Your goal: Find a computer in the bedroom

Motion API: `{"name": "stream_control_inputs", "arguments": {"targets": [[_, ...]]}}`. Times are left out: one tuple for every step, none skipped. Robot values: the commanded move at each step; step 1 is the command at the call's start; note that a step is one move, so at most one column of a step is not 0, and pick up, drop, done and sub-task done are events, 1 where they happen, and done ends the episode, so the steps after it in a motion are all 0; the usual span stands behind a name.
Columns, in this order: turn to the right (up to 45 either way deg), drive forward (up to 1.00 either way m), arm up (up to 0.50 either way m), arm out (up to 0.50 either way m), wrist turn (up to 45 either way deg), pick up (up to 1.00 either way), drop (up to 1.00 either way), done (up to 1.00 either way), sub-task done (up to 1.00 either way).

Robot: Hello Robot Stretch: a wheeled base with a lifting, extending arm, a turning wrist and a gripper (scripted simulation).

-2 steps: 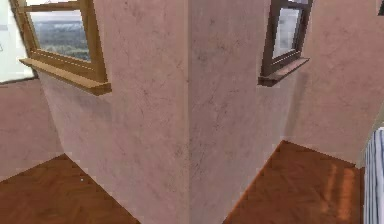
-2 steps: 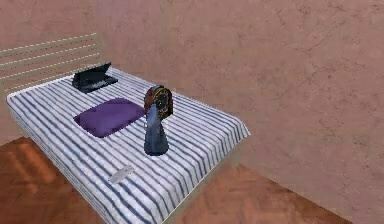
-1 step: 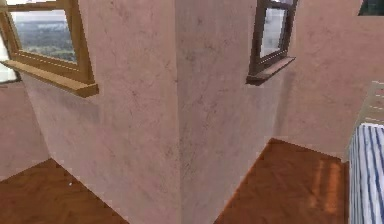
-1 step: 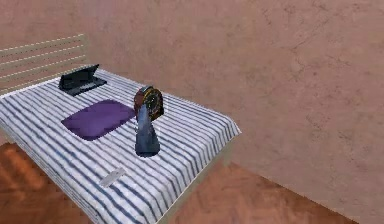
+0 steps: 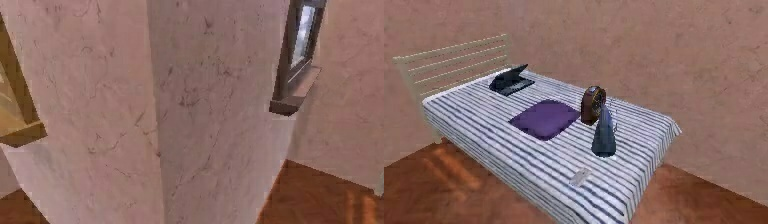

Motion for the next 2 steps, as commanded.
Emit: {"name": "stream_control_inputs", "arguments": {"targets": [[45.0, 0.00, 0.00, 0.00, 0.0, 0.00, 0.00, 0.00, 0.00], [3.0, 0.00, 0.00, 0.00, 0.0, 0.00, 0.00, 0.00, 0.00]]}}
